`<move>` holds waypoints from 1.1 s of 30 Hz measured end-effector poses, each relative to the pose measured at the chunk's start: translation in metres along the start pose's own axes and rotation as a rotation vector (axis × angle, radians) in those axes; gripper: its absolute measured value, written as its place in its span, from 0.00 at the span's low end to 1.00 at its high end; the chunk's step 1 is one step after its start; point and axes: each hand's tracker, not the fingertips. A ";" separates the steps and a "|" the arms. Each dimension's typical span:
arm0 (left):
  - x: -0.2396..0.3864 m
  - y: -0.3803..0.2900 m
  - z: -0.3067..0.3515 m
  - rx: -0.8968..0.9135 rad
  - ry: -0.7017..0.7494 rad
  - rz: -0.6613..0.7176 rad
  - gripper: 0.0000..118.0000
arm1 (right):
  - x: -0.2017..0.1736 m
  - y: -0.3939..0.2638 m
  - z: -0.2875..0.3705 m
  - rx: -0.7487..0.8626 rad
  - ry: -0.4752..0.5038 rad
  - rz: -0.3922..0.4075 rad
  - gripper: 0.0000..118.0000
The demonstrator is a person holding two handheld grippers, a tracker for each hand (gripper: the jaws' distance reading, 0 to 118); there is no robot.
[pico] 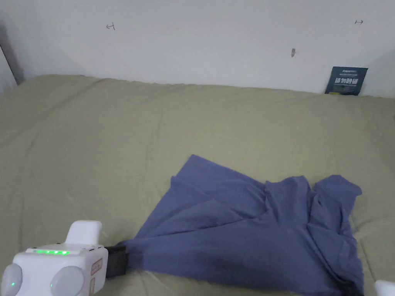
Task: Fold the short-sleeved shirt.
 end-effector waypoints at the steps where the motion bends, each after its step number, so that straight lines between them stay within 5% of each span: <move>1: 0.001 0.003 -0.010 -0.036 0.005 -0.007 0.97 | 0.000 0.000 -0.001 -0.003 0.001 -0.005 0.00; 9: 0.013 0.016 -0.062 -0.079 0.026 -0.041 0.92 | 0.001 0.002 -0.007 -0.032 -0.011 -0.002 0.00; 10: 0.014 0.015 -0.065 -0.092 0.023 -0.046 0.82 | 0.002 0.002 -0.007 -0.034 -0.011 -0.004 0.00; 12: 0.017 0.011 -0.064 -0.097 -0.002 -0.042 0.04 | 0.004 0.003 -0.008 -0.043 -0.010 -0.007 0.00; 13: 0.015 0.009 -0.060 -0.054 -0.067 0.024 0.00 | 0.005 0.004 -0.009 -0.046 -0.012 -0.008 0.00; 33: 0.033 0.008 -0.051 -0.089 -0.014 -0.038 0.00 | 0.021 0.028 -0.036 -0.068 -0.026 -0.009 0.01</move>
